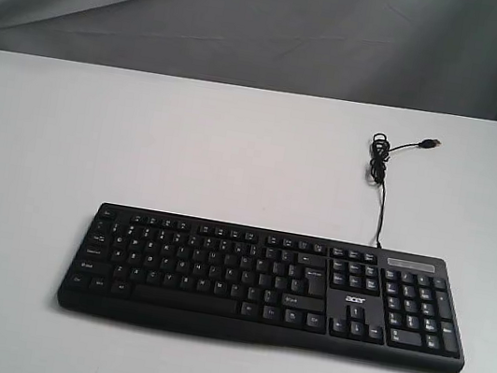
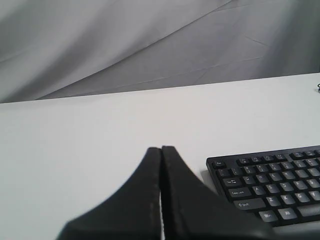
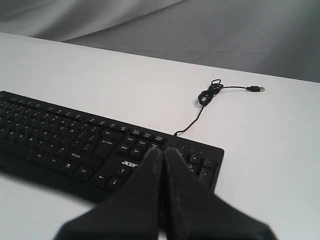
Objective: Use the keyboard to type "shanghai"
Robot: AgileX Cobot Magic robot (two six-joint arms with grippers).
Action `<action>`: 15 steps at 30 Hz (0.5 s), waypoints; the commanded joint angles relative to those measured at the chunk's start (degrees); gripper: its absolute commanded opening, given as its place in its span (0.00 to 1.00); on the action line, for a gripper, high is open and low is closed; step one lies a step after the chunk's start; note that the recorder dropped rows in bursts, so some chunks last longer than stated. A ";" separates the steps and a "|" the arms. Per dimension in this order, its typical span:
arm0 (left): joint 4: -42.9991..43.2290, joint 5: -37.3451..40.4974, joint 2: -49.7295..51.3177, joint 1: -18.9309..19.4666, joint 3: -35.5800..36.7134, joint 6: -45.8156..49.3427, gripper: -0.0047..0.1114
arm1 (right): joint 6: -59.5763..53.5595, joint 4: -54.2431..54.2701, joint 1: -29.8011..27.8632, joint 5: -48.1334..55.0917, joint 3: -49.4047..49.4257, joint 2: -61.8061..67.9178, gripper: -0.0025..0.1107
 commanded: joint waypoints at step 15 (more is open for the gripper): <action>0.27 -0.29 -0.20 -0.20 0.25 -0.16 0.04 | 0.07 3.93 -0.42 3.35 -3.66 0.47 0.02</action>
